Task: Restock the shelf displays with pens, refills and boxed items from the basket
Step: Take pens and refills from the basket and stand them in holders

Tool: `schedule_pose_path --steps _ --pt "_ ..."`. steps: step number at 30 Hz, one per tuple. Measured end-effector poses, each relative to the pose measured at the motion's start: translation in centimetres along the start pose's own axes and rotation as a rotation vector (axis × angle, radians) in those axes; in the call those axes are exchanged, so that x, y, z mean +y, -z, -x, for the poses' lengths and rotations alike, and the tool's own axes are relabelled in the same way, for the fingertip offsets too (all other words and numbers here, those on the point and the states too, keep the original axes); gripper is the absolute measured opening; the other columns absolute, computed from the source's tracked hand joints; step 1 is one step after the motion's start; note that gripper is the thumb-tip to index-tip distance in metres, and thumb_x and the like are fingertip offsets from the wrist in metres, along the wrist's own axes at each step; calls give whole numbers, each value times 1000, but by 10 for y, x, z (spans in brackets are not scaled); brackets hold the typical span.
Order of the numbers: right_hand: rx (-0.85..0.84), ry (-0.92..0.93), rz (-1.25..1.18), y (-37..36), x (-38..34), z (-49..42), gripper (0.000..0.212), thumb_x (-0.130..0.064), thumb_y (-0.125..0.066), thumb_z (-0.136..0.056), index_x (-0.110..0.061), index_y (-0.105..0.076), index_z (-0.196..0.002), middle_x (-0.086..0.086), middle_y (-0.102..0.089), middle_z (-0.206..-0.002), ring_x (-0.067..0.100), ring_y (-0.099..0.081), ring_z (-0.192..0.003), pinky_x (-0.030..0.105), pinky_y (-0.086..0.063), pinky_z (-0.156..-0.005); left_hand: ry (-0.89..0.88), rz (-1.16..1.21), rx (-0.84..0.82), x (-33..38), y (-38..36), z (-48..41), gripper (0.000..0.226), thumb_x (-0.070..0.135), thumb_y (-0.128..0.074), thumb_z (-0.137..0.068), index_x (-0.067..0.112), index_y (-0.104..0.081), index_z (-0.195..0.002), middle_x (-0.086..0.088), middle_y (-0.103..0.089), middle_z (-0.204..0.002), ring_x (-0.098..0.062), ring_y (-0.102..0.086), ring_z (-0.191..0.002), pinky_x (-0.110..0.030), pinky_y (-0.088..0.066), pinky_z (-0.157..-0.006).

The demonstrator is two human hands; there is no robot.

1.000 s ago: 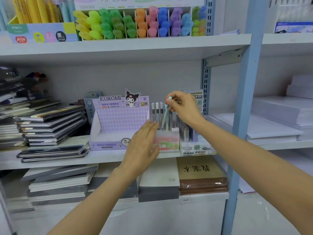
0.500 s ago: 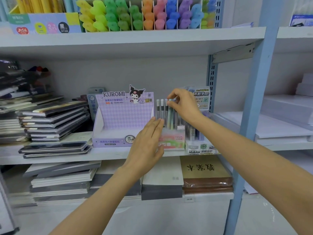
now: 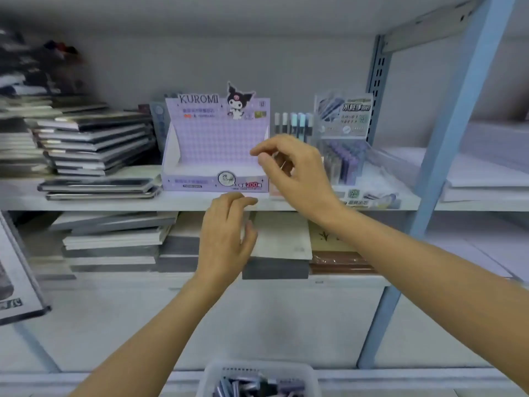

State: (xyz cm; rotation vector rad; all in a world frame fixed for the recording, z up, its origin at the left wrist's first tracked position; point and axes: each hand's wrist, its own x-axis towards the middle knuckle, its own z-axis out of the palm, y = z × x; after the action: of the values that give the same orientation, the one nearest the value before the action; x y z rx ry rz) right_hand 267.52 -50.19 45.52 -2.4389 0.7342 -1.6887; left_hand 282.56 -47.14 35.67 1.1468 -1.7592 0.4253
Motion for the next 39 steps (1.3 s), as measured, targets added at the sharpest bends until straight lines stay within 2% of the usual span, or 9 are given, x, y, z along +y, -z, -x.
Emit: schedule_pose_path --steps 4,7,11,14,16,18,22,31,39 --pt "-287 -17 -158 -65 -9 90 10 -14 -59 -93 -11 -69 -93 -10 -65 -82 2 -53 -64 12 -38 -61 170 10 -138 -37 -19 99 36 -2 -61 -82 8 -55 -116 -11 -57 -103 -26 -51 -88 -41 -47 -70" --pt "-524 -212 -170 -113 13 162 12 -18 -59 -93 -13 -69 -93 -5 -68 -83 8 -56 -64 22 -45 -61 373 5 -375 -64 -32 182 38 -3 -61 -84 4 -58 -121 -13 -58 -104 -31 -55 -91 -39 -47 -71" --pt "-876 -526 -107 -160 61 267 15 -17 -58 -93 -15 -67 -104 0 -68 -98 16 -61 -80 37 -52 -76 571 24 -746 -86 -43 289 34 3 -54 -92 7 -57 -125 -10 -56 -125 -29 -54 -114 -34 -43 -91" --pt "-1147 -640 -16 -179 87 339 28 -15 -58 -92 -11 -58 -120 8 -61 -115 26 -59 -101 39 -49 -87 704 -46 -1071 -94 -48 347 53 20 -42 -102 10 -26 -151 -6 -25 -159 -20 -27 -144 -27 -20 -114" --pt "-1287 -646 29 -188 98 377 38 -15 -58 -92 -11 -50 -129 7 -53 -117 28 -52 -106 34 -45 -83 770 -54 -1206 -96 -49 371 60 26 -37 -104 11 -7 -155 -3 -4 -163 -16 -14 -149 -24 -10 -116" --pt "-1374 -611 47 -196 106 405 52 -14 -61 -90 -13 -42 -138 7 -47 -125 26 -47 -114 33 -40 -85 796 -28 -1215 -98 -48 384 63 27 -36 -104 11 -2 -154 -1 4 -163 -15 -14 -148 -23 -11 -117" --pt "-1447 -395 191 -210 116 443 68 -29 -65 -88 -16 -32 -145 5 -38 -143 24 -35 -130 38 -30 -102 839 27 -1075 -98 -50 393 59 21 -43 -102 11 -15 -153 0 -11 -162 -18 -30 -143 -26 -22 -115" --pt "-1378 -172 256 -215 140 461 33 -44 -44 -99 -15 -54 -110 4 -56 -113 23 -47 -103 35 -28 -87 872 72 -925 -99 -54 395 46 14 -49 -99 8 -40 -144 -3 -34 -153 -25 -53 -119 -38 -45 -101" --pt "-1384 -250 190 -196 155 423 32 -41 -45 -100 -12 -53 -114 4 -55 -124 22 -45 -118 31 -26 -101 721 10 -780 -92 -60 366 43 12 -54 -96 4 -48 -138 -13 -44 -145 -29 -44 -129 -37 -36 -108"
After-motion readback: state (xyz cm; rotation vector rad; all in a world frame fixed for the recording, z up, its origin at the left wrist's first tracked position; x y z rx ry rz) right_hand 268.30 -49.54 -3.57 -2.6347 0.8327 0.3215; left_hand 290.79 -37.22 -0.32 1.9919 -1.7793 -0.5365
